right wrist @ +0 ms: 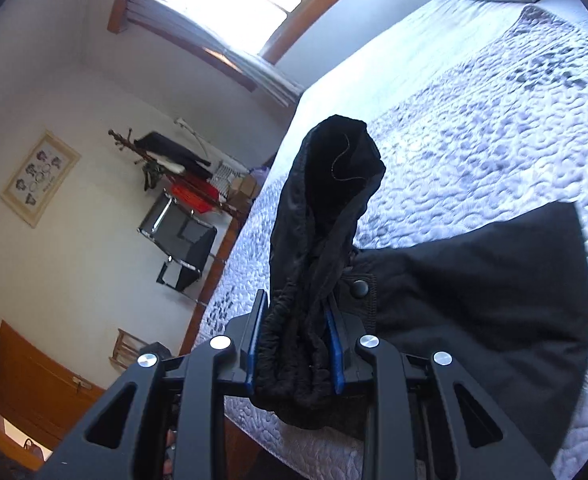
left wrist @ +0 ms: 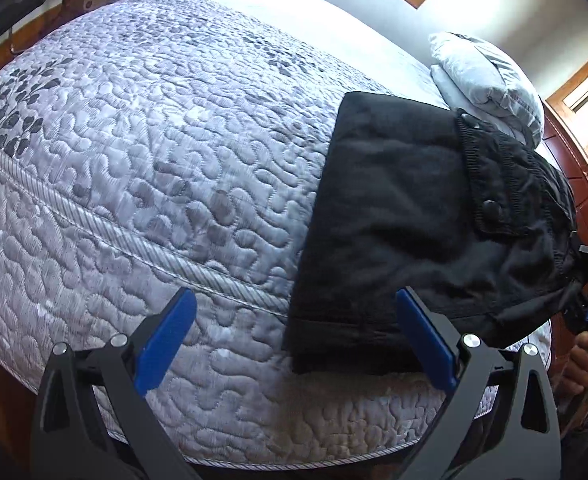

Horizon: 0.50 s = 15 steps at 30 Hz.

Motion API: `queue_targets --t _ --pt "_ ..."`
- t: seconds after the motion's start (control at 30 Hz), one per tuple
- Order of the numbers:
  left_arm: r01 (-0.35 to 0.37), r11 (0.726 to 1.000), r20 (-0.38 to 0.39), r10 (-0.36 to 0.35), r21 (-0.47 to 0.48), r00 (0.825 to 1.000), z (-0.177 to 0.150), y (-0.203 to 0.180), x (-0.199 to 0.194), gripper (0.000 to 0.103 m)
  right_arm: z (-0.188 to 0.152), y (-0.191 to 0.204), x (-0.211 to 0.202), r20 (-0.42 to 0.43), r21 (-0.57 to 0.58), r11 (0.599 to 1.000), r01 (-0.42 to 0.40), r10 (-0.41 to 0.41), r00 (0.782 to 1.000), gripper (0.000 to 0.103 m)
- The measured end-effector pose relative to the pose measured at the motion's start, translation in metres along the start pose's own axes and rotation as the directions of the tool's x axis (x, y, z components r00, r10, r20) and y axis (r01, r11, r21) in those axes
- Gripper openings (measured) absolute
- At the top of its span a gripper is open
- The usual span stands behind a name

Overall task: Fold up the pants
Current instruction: 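Grasp the waistband end of the bundle with the right gripper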

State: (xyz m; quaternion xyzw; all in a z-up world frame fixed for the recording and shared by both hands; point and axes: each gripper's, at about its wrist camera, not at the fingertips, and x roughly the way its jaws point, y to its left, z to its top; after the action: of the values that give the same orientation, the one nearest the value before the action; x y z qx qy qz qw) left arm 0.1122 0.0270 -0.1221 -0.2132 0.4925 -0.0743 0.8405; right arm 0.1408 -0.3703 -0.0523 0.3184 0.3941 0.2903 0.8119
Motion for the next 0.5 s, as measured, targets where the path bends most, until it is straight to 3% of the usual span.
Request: queue_targets --t 0.2,0.5 --pt "0.010 0.999 -0.008 -0.009 0.033 1.000 -0.002 -0.016 0.003 0.099 0.004 -0.028 -0.030 0.023 0.053 0.996 0.065 -0.066 0.998 0.027" --pt "0.013 0.997 -0.038 -0.010 0.080 0.999 -0.008 -0.031 0.011 0.099 -0.009 -0.063 -0.034 0.014 0.117 0.987 0.109 -0.112 0.994 0.027"
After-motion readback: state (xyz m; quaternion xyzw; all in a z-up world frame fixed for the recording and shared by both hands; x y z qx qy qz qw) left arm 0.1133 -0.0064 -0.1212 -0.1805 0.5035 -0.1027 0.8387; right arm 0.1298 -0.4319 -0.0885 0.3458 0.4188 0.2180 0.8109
